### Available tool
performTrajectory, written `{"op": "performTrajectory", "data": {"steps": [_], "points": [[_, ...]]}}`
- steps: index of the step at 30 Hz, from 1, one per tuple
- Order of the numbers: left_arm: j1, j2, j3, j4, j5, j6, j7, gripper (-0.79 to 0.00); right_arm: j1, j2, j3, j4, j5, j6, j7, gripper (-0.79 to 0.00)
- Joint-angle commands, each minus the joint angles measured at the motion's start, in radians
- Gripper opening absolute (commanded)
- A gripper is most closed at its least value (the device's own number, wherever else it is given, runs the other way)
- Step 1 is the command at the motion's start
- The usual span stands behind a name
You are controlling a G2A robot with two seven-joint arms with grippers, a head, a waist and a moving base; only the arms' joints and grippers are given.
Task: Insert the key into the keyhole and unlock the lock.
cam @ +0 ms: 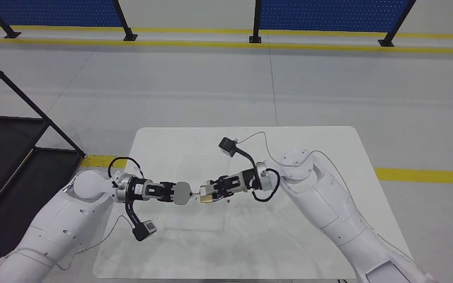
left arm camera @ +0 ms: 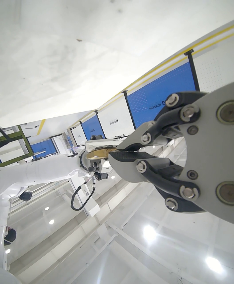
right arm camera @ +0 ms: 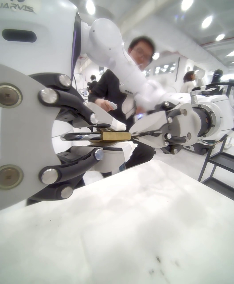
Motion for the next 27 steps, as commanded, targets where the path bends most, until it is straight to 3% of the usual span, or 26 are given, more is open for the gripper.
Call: {"op": "performTrajectory", "data": {"steps": [1,24,25,26,27], "points": [[-0.002,0.001,0.003,0.001,0.001,0.002,-0.002,-0.785,0.001,0.0,-0.002,0.0,-0.001,0.001,0.0,-0.785],[-0.03,0.012,0.051,0.003,0.007,0.037,-0.037,-0.785,0.009,-0.006,-0.023,0.0,0.011,0.004,-0.023,-0.785],[-0.03,0.012,0.052,0.006,0.008,0.039,-0.039,-0.56,0.009,-0.005,-0.022,0.001,0.012,0.002,-0.025,-0.785],[-0.031,0.013,0.053,0.006,0.009,0.04,-0.04,0.0,0.008,-0.005,-0.022,0.002,0.013,0.002,-0.026,-0.785],[-0.031,0.013,0.055,0.008,0.007,0.041,-0.041,0.0,0.006,-0.005,-0.02,0.002,0.016,0.0,-0.028,-0.785]]}}
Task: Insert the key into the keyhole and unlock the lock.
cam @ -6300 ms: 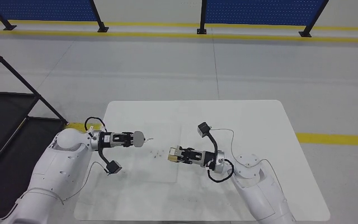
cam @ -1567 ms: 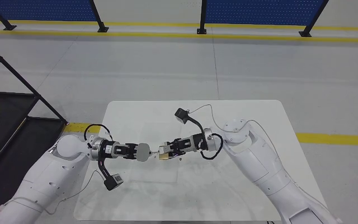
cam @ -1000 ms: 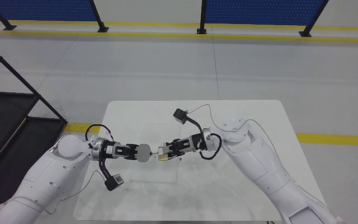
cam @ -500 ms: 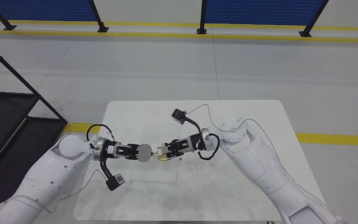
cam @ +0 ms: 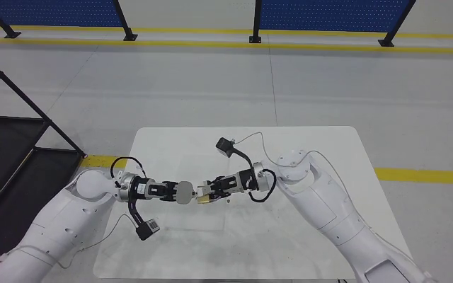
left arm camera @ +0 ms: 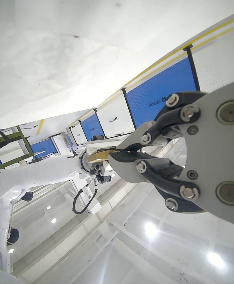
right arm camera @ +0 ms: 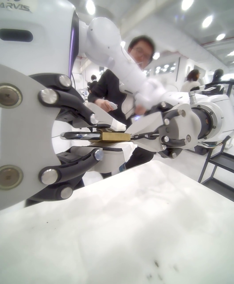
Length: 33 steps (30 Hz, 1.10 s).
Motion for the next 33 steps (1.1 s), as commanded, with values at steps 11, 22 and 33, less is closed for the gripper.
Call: {"op": "performTrajectory", "data": {"steps": [11,22,33], "points": [[0.017,0.009,-0.038,0.012,-0.165,-0.032,0.032,0.0,-0.023,0.013,0.043,-0.001,-0.007,-0.024,-0.039,-0.785],[-0.009,-0.004,-0.049,0.196,-0.526,-0.463,0.169,0.0,-0.049,0.028,0.068,-0.036,-0.107,-0.035,-0.108,-0.785],[-0.007,-0.005,-0.048,0.194,-0.532,-0.479,0.15,0.0,-0.049,0.028,0.068,-0.036,-0.107,-0.035,-0.108,-0.785]]}}
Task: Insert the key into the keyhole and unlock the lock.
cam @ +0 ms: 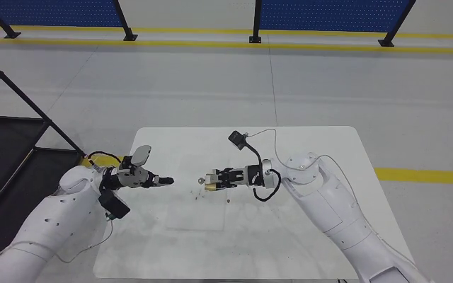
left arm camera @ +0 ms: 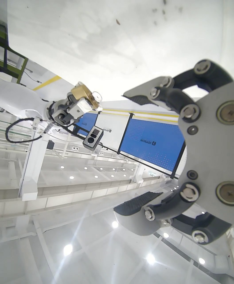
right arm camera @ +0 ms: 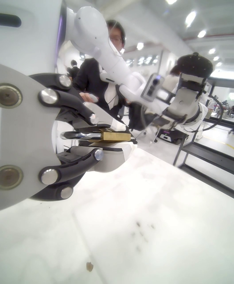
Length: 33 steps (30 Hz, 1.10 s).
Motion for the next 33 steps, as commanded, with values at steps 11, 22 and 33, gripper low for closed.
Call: {"op": "performTrajectory", "data": {"steps": [11,22,33], "points": [[-0.076,0.015,-0.004,-0.025,-0.204,-0.864,-0.389,0.0,0.0,0.0,0.0,0.0,0.0,0.0,0.0,-0.785],[-0.159,0.034,0.209,0.028,-0.561,-1.101,-0.676,0.0,0.0,0.0,0.0,0.0,0.0,0.0,0.0,-0.785],[-0.147,0.032,0.219,0.012,-0.595,-1.101,-0.685,0.0,0.0,0.0,0.0,0.0,0.0,0.0,0.0,-0.785]]}}
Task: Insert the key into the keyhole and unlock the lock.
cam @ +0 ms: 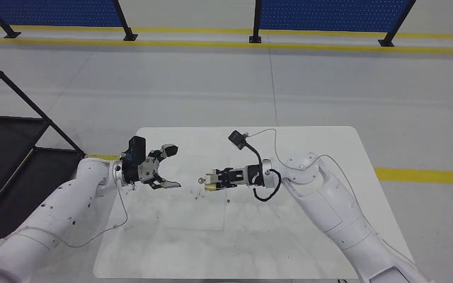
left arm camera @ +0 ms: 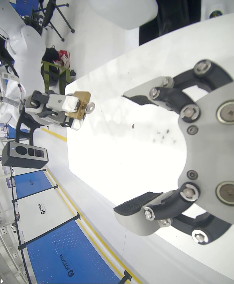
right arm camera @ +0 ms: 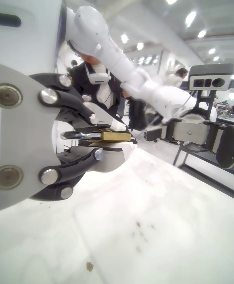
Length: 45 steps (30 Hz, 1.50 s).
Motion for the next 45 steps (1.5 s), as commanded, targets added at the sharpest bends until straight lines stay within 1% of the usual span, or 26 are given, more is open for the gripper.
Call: {"op": "performTrajectory", "data": {"steps": [1,3,5,6,7,8,9,42,45], "points": [[0.013,0.0,0.019,-0.016,-0.05,0.0,-0.014,0.0,0.0,0.0,0.0,0.0,0.0,0.0,0.0,-0.785],[0.016,0.007,0.07,-0.045,-0.131,0.0,-0.036,0.0,0.0,0.0,0.0,0.0,0.0,0.0,0.0,-0.785],[0.002,0.022,0.149,-0.07,-0.244,0.0,-0.085,0.0,0.0,0.0,0.0,0.0,0.0,0.0,0.0,-0.785],[-0.016,0.031,0.188,-0.087,-0.3,0.0,-0.118,0.0,0.0,0.0,0.0,0.0,0.0,0.0,0.0,-0.785],[-0.028,0.042,0.246,-0.111,-0.366,0.0,-0.168,0.0,0.0,0.0,0.0,0.0,0.0,0.0,0.0,-0.785],[-0.053,0.053,0.301,-0.129,-0.446,0.0,-0.227,0.0,0.0,0.0,0.0,0.0,0.0,0.0,0.0,-0.785],[-0.088,0.064,0.339,-0.144,-0.537,0.0,-0.268,0.0,0.0,0.0,0.0,0.0,0.0,0.0,0.0,-0.785],[-0.087,0.064,0.338,-0.143,-0.538,0.005,-0.27,0.0,0.0,0.0,0.0,0.0,0.0,0.0,0.0,-0.785],[-0.077,0.066,0.327,-0.139,-0.591,0.0,-0.299,0.0,0.0,0.0,0.0,0.0,0.0,0.0,0.0,-0.785]]}}
